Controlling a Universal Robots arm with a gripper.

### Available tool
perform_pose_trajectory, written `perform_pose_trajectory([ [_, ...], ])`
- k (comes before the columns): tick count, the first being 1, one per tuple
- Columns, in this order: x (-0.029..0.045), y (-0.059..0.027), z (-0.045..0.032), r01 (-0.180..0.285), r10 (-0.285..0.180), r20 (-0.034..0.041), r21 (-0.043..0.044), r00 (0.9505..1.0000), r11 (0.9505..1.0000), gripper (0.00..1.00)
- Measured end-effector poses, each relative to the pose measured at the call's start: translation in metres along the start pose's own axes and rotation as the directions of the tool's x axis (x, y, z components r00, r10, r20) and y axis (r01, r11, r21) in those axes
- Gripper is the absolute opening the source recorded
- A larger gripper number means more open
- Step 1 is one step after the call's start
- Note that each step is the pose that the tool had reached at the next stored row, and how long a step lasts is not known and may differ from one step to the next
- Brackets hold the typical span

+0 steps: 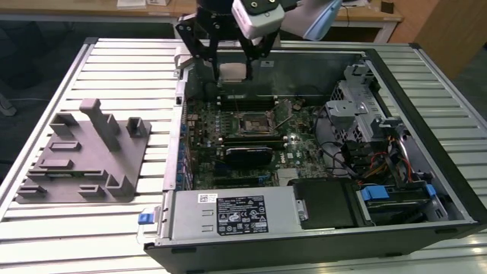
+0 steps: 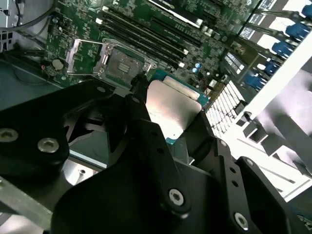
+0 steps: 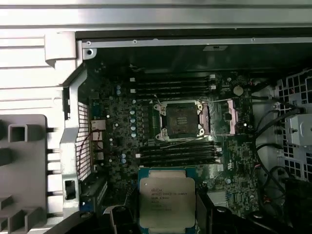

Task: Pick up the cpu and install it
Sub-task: 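Pick up the cpu and move it towards the insertion slot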

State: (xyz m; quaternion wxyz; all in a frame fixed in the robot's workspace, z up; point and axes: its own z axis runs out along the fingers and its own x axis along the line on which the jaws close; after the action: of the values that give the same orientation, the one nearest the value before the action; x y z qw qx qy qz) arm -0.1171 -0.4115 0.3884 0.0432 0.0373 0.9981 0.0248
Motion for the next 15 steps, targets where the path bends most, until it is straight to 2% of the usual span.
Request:
perform_pose_trajectory([
  [10,-0.0375,0.0022,0.0202,-0.001,0.001,-0.0239,0.0018,0.9997,1.0,0.55],
  [15,-0.0492,0.0042,0.0305,-0.001,0.002,-0.0339,0.0025,0.9994,1.0,0.55],
])
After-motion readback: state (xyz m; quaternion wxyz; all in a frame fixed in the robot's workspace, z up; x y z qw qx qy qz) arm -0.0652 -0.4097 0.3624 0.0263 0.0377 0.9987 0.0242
